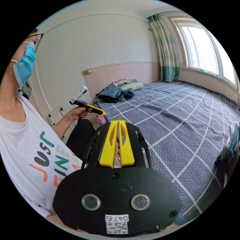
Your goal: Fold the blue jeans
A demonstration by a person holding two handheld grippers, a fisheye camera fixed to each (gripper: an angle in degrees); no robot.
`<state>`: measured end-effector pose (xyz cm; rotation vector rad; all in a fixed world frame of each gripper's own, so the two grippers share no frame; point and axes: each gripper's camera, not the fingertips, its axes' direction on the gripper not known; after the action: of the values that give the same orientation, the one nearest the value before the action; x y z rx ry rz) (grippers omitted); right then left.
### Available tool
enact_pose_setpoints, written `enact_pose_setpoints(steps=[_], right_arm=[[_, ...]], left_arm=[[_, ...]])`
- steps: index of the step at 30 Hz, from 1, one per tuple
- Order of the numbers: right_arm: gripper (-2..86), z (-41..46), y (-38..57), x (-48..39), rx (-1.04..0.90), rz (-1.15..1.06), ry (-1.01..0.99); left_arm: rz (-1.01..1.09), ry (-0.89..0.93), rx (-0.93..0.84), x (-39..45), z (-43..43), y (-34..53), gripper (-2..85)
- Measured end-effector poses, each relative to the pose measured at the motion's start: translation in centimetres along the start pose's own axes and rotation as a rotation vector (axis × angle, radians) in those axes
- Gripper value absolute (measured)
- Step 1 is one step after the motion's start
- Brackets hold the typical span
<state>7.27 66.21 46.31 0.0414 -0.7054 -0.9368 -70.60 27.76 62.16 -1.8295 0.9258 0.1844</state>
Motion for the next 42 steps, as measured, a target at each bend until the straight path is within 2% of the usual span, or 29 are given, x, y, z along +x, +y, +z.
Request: enact_pose_setpoints(steps=[3, 7, 13, 22, 25, 27, 29, 31, 33, 37, 42], right_arm=[[2.3, 4.7, -6.2, -3.0, -0.088, -0.140, 0.082], [3.2, 10.2, -13.7, -5.4, -0.046, -0.245, 0.074], [3.1, 21.0, -24.7, -7.5, -0.034, -0.363, -0.053], [9.4, 38.8, -38.9, -9.7, -0.080, -0.544, 0.027], [13.6, 43.8, -42.4, -10.5, -0.167, -0.616, 0.089], [14.6, 47.6, -44.1, -11.1, -0.311, -0.660, 0.097], [10.8, 49.7, -44.7, -11.6, -0.403, -0.679, 0.092], [6.7, 50.4, -44.8, -12.1, -0.389, -0.698, 0.182], [2.8, 50.0, -45.2, -12.8, -0.399, -0.714, 0.180], [0.8, 47.2, -44.8, -14.3, -0.400, -0.759, 0.252], [0.5, 35.3, -44.8, -13.5, -0.262, -0.649, 0.247]], left_arm=[[-0.038, 0.022, 0.028, -4.2, -1.1, -0.3, -0.9], [-0.085, 0.180, 0.124, -11.5, -3.3, -0.3, -0.9], [-0.171, 0.014, 0.168, -20.4, -6.0, 1.8, -0.8], [-0.269, 0.084, 0.210, -29.5, -5.7, 8.2, -0.8], [-0.314, 0.126, 0.215, -31.1, -5.4, 9.1, -0.8], [-0.292, 0.136, 0.193, -31.3, -5.2, 9.1, -0.8], [-0.274, 0.111, 0.165, -31.4, -5.1, 9.1, -0.8], [-0.285, 0.084, 0.145, -31.8, -5.2, 9.4, -0.8], [-0.295, 0.098, 0.145, -32.0, -5.3, 9.7, -0.9], [-0.337, 0.055, 0.149, -32.2, -6.4, 10.6, -0.9], [-0.416, -0.051, 0.198, -32.2, -8.6, 12.1, -1.0]])
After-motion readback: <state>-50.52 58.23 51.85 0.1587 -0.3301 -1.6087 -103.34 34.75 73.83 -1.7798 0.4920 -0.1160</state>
